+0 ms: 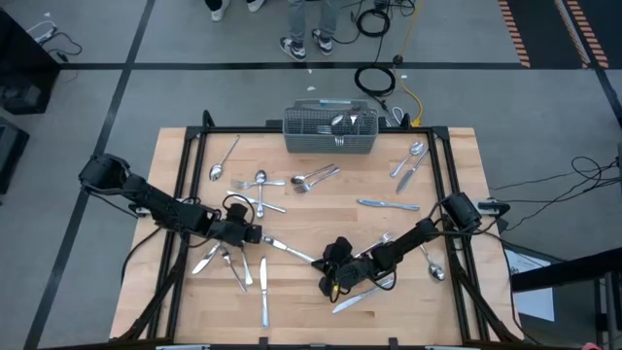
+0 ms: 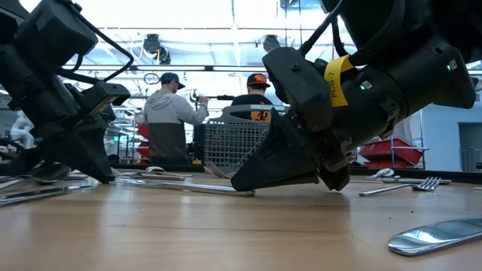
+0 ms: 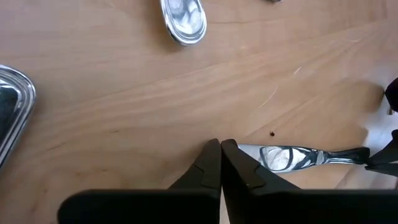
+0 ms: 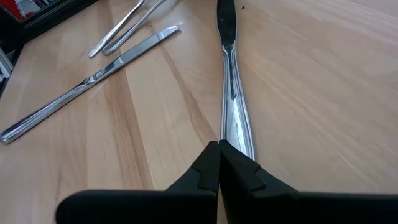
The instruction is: Sort silverware
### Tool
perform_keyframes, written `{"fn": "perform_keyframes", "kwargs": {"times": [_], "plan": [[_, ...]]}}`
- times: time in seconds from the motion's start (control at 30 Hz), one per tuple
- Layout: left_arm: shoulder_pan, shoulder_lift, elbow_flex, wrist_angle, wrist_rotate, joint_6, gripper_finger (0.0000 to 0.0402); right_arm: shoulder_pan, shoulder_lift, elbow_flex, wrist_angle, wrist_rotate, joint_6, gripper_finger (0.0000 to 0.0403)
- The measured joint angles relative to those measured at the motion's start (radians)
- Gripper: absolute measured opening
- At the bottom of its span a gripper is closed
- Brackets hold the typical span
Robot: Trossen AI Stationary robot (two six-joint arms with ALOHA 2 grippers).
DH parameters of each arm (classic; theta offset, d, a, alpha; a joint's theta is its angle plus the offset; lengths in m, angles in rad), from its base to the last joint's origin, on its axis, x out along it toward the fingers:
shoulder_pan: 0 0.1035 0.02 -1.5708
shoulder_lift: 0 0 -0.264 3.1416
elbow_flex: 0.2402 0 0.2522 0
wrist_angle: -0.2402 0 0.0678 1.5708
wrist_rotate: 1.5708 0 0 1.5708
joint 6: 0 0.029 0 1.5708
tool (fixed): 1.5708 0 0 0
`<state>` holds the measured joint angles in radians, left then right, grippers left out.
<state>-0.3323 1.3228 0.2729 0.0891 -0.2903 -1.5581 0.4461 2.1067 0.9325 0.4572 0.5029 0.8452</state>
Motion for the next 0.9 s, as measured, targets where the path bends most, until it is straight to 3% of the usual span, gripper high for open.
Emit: {"fn": "perform_keyframes", "kwargs": {"times": [0.33,0.73,0.9], "plan": [[-0.001,-0.033,0.015,-0.002,0.001,0.019,0.0002,0.000,0.000,0.000,0.005,-0.010,-0.002,0.0000],[-0.003,-0.039,0.020,0.031,0.027,0.012,0.0001,-0.004,-0.028,-0.003,0.088,-0.018,-0.186,0.0000],[-0.003,-0.041,0.022,0.050,0.026,0.015,0.0000,-0.008,-0.030,-0.003,0.100,-0.011,-0.188,0.0026]]}}
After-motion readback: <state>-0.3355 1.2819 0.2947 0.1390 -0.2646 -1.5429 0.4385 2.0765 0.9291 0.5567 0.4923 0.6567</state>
